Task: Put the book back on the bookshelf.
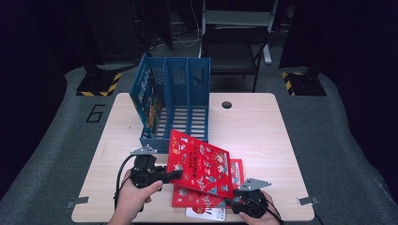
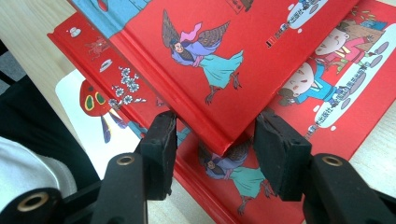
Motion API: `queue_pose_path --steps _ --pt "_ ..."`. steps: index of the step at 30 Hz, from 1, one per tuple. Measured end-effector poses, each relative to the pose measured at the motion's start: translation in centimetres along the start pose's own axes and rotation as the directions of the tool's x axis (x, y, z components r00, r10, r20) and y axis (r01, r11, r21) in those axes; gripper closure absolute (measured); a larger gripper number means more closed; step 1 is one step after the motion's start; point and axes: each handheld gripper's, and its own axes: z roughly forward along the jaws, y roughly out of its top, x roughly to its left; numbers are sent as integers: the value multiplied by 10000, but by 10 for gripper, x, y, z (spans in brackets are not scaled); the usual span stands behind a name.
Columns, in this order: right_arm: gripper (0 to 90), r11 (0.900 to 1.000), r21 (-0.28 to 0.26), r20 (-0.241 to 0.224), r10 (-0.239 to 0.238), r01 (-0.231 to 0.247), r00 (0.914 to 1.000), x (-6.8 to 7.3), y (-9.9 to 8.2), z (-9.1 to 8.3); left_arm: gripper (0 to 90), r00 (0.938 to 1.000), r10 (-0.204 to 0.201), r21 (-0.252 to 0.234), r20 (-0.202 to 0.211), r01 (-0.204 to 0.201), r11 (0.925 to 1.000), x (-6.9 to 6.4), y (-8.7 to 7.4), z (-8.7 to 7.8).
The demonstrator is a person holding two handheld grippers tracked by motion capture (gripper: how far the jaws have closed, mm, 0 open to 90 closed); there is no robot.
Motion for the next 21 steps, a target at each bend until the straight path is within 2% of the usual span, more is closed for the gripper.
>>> queue_pose_path --steps 7,8,13,21 --pt "499 10000 -30 -118 62 -63 9999 1 -1 -1 585 9998 187 -105 -54 -187 9998 -5 3 -1" --pt "501 10000 -12 -165 1 -1 9999 1 -1 -1 587 9998 215 15 -3 -215 9998 -5 4 -2" --pt "504 9999 -83 -182 78 -80 9998 3 -2 -4 595 9995 315 -14 75 -315 9995 -7 7 -3" --pt "506 9992 -303 -89 268 -271 9996 2 -2 -7 610 9985 547 -14 46 -547 9985 -13 19 0"
